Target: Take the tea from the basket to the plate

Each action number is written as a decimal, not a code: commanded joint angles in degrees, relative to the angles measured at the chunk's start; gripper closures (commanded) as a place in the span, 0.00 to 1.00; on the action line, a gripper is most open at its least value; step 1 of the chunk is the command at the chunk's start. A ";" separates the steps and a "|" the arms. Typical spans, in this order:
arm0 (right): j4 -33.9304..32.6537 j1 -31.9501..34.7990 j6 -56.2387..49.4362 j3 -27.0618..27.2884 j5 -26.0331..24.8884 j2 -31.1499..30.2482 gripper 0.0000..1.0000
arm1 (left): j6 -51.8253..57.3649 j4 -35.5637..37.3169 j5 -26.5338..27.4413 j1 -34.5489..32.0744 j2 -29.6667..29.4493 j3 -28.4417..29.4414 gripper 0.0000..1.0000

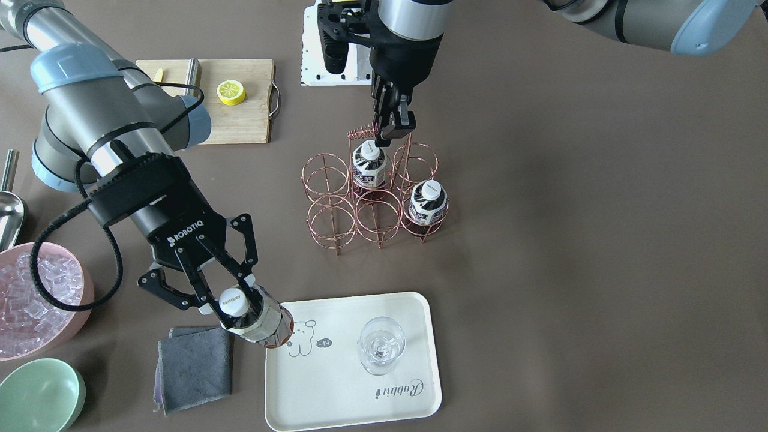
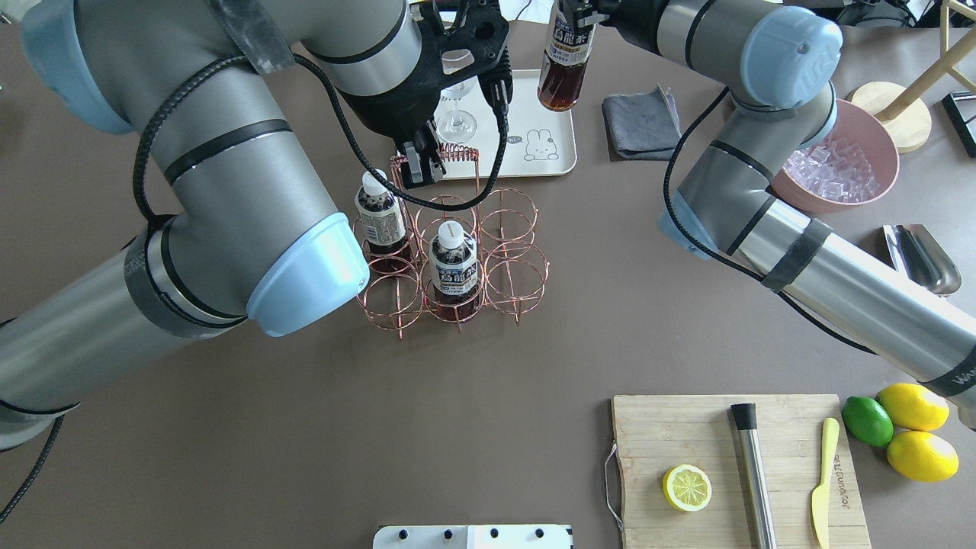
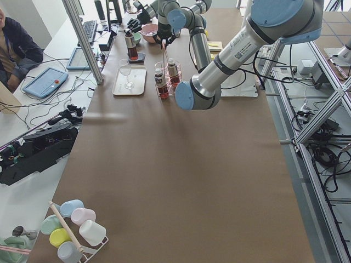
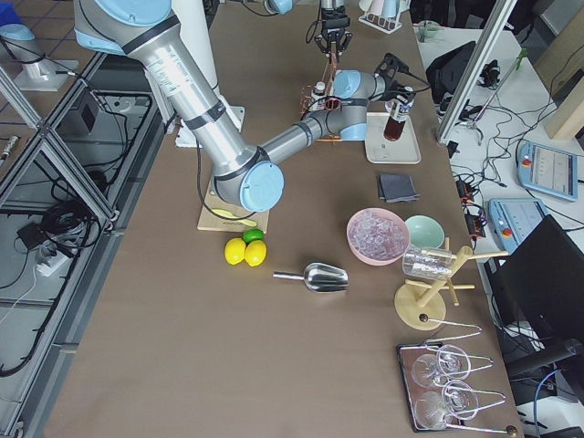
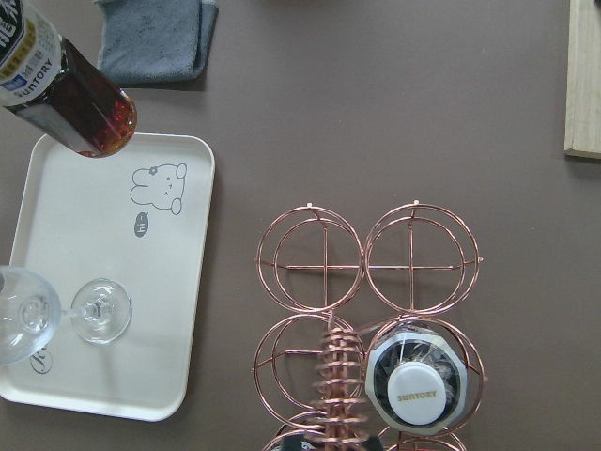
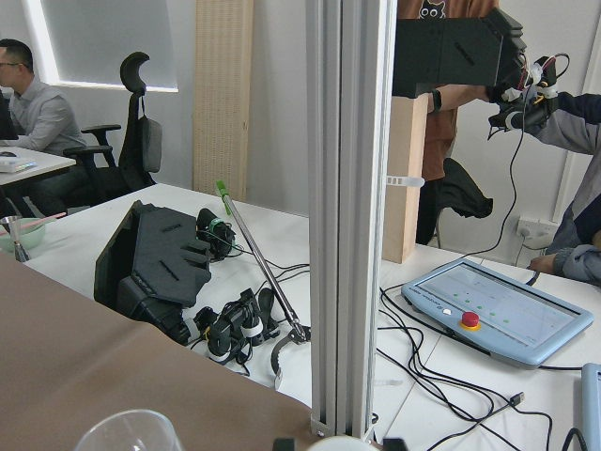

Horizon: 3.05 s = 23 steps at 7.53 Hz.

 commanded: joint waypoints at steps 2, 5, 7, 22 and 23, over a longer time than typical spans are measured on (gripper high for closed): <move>5.32 -5.25 0.04 -10.90 -8.16 3.63 1.00 | 0.44 0.19 0.68 -1.83 -0.09 -0.52 1.00; 5.34 -6.91 0.04 -16.36 -10.79 7.22 1.00 | 0.96 0.19 -0.02 -4.90 -0.09 -0.61 1.00; 5.34 -7.79 0.04 -17.61 -10.80 7.68 1.00 | 1.76 1.16 -1.41 -7.36 -0.09 -0.61 1.00; -15.46 -2.62 4.17 10.65 -1.60 -5.90 0.00 | 51.03 4.68 -15.84 -43.92 17.49 15.18 1.00; -18.88 -1.40 9.65 15.91 1.64 -10.82 0.00 | 52.80 3.20 -15.84 -44.37 17.58 17.47 1.00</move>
